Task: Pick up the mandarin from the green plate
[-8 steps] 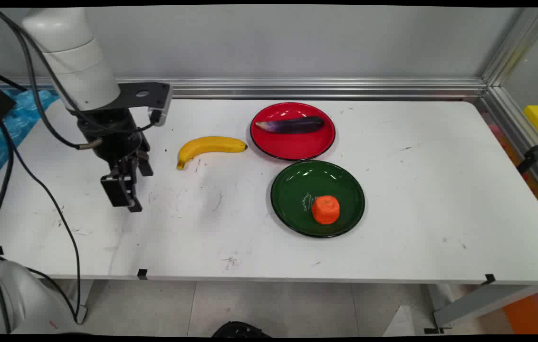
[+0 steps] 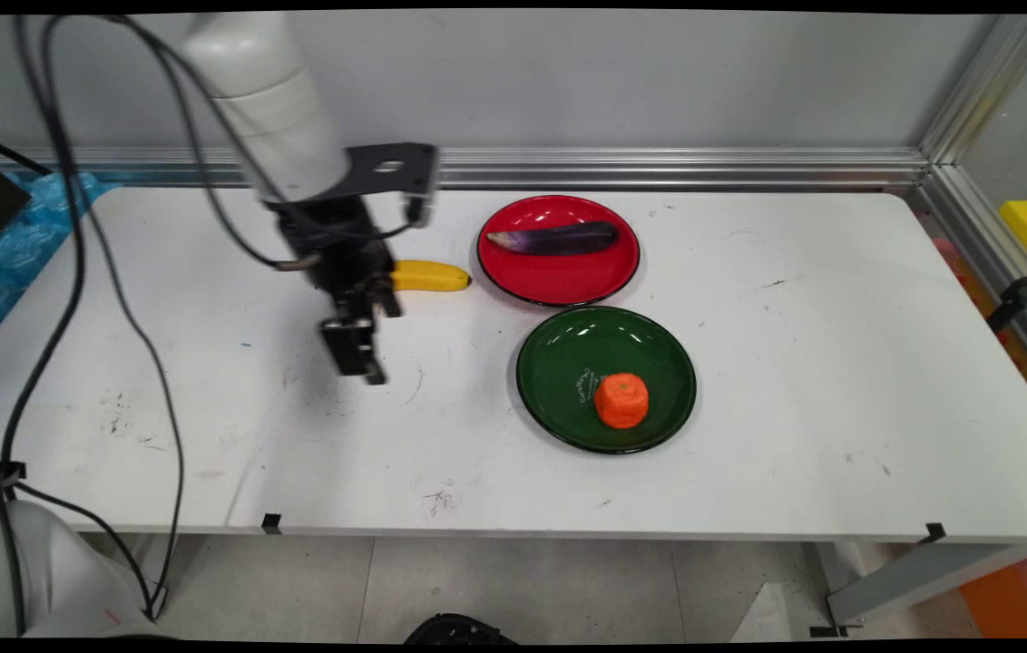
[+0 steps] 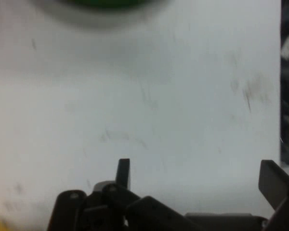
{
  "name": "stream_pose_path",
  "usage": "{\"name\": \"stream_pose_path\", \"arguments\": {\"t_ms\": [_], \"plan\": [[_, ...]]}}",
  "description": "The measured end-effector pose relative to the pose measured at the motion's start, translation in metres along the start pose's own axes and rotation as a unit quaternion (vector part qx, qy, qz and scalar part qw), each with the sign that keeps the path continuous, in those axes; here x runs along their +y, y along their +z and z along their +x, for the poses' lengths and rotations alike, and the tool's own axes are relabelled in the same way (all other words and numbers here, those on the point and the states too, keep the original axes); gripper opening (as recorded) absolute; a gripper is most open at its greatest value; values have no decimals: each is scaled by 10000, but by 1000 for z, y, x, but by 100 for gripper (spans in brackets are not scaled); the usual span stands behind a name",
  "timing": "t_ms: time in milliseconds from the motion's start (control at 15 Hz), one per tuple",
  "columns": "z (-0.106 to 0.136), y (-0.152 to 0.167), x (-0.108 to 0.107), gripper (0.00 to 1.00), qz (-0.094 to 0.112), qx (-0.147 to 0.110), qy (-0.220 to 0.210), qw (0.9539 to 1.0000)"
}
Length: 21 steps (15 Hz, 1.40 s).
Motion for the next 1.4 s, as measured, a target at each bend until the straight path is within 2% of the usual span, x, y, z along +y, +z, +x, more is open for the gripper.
{"name": "stream_pose_path", "arguments": {"t_ms": [333,533,933,1400], "plan": [[56,17,-7,100,189,458,227,9985],[81,35,-9,100,288,695,333,9966],[115,74,-9,100,403,1079,508,9920],[139,113,-14,100,478,1378,454,9883]]}}
